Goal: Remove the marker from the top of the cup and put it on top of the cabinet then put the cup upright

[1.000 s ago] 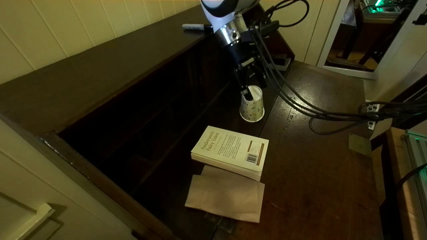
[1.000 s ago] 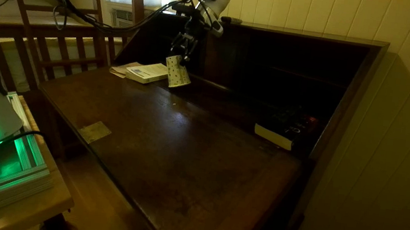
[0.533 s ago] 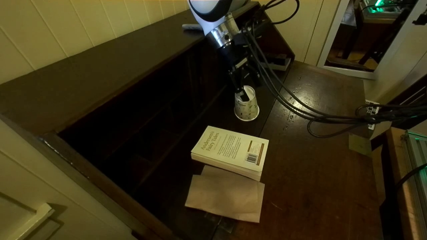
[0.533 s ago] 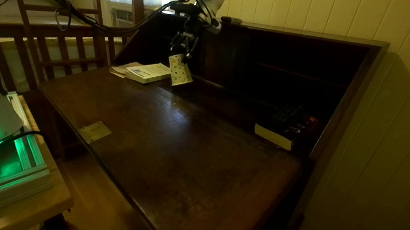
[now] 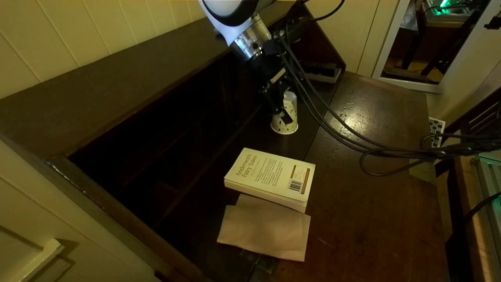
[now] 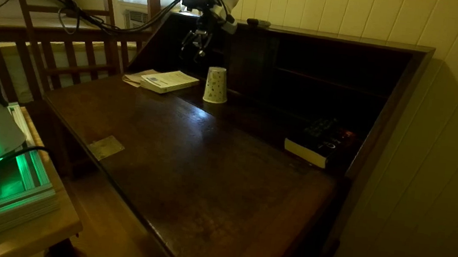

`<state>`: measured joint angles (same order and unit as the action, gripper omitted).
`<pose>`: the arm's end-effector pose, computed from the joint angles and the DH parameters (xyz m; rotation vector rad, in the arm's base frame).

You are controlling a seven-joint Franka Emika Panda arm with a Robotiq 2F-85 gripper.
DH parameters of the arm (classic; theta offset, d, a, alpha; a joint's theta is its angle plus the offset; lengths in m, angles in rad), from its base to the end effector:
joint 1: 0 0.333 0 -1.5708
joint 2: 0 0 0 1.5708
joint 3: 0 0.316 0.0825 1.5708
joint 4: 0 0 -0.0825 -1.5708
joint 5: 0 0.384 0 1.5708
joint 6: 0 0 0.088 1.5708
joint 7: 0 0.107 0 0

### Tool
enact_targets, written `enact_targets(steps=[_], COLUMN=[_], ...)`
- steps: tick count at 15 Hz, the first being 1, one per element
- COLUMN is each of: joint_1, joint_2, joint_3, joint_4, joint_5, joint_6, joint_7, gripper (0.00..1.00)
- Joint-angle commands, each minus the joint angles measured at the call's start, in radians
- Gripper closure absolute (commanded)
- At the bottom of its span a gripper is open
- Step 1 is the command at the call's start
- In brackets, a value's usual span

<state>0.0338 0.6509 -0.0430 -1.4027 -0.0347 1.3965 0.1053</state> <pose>0.6399 -0.0055 0.2912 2.8835 -0.1573 -0.9780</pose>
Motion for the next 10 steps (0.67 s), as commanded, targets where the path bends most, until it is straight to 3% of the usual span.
enact_targets(steps=[1, 6, 10], joint_1=[-0.01, -0.03, -0.045], joint_2=[0.016, -0.014, -0.018], joint_3=[0.004, -0.004, 0.005], joint_4=[0.048, 0.014, -0.015], joint_5=[0.013, -0.019, -0.029], joint_6=[-0.041, 0.119, 0.18], joint_7=[0.031, -0.03, -0.111], gripper=[0.0, 0.0, 0.0])
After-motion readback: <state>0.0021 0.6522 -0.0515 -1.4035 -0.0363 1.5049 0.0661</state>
